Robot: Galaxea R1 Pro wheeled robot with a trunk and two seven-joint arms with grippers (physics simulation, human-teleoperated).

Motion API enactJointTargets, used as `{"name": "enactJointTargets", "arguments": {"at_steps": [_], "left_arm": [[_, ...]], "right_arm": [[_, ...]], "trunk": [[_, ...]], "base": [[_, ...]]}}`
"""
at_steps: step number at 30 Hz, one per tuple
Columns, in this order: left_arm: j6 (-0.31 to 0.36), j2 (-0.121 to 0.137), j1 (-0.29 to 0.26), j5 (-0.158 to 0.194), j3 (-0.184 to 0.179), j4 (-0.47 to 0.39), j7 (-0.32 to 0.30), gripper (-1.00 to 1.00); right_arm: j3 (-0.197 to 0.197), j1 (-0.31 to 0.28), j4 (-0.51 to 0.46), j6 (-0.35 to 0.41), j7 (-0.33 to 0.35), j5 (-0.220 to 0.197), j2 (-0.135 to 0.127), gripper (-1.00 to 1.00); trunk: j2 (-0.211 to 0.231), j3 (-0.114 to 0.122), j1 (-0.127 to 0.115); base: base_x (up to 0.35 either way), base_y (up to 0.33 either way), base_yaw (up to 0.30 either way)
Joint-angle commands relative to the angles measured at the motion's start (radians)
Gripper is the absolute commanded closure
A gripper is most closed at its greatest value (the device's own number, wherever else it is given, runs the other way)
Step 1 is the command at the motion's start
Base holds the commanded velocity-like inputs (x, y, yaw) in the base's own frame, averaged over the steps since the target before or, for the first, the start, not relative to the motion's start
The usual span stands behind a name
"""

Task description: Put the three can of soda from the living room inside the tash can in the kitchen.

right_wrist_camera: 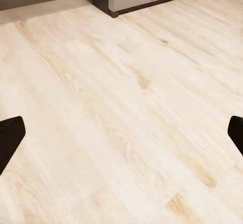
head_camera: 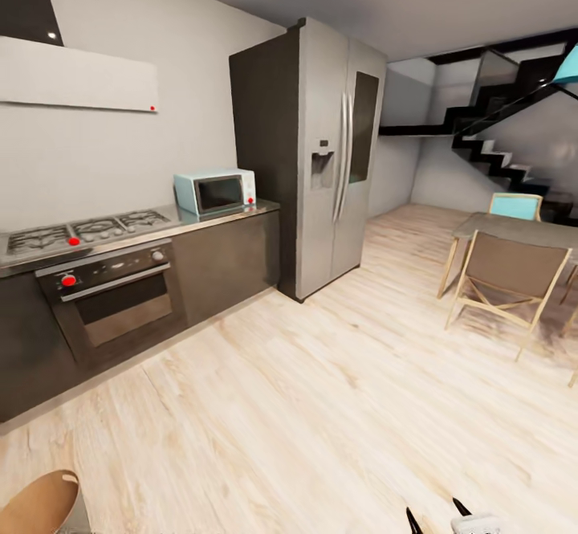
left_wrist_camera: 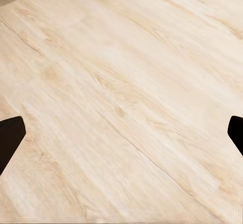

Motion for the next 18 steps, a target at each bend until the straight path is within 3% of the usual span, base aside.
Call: {"name": "enactJointTargets", "arguments": {"at_steps": [1, 18], "left_arm": [[-0.001, 0.0, 0.0, 0.0, 0.0, 0.002, 0.0, -1.0], [-0.007, 0.0, -0.001, -0.001, 0.0, 0.012, -0.001, -1.0]], "right_arm": [[0.001, -0.001, 0.0, 0.0, 0.0, 0.0, 0.0, -1.0], [0.007, -0.004, 0.015, 0.0, 0.0, 0.001, 0.0, -1.0]], "trunk": [[0.0, 0.001, 0.0], [0.0, 0.005, 0.0]], "base": [[0.0, 0.0, 0.25], [0.0, 0.0, 0.247]]}}
